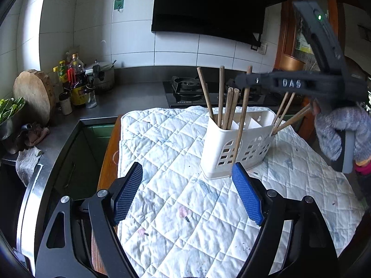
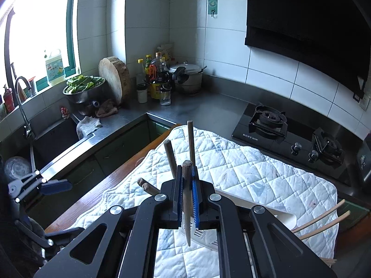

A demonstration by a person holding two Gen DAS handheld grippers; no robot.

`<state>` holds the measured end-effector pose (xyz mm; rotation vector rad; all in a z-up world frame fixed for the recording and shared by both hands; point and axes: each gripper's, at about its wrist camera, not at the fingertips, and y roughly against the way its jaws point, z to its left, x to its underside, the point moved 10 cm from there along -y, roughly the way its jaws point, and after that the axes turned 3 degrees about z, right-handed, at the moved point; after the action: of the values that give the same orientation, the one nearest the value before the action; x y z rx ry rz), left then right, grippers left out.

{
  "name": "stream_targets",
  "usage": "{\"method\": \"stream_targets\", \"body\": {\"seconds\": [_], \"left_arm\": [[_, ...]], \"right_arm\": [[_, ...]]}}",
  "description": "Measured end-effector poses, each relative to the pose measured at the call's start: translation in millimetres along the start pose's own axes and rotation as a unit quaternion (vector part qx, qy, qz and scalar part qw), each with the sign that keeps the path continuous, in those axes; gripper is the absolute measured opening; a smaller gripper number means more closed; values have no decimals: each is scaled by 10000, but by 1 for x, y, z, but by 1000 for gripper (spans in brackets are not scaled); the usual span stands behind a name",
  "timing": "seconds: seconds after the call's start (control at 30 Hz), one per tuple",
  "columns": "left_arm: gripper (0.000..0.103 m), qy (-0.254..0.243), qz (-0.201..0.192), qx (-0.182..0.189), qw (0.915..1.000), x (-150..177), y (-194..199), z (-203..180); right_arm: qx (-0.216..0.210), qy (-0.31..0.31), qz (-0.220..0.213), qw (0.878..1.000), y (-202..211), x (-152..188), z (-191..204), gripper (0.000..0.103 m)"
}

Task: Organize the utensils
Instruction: 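Open the left gripper to release its chopstick and pull it back from the holder, then push the right gripper's chopstick down into the holder and open the right gripper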

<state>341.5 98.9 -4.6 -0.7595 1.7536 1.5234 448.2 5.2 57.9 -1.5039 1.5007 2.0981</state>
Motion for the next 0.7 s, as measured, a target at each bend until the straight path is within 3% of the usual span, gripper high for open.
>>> {"method": "stream_targets", "body": {"seconds": [0.37,0.7], "left_arm": [[80,67,161,16,9998,22,-8,-2],[81,137,266,31,9995,35,-12,-2]], "right_arm": [[367,12,-759,9964,70,-77,-15,7],[368,-282,-1008,9938,63,-89,-29,7]]}}
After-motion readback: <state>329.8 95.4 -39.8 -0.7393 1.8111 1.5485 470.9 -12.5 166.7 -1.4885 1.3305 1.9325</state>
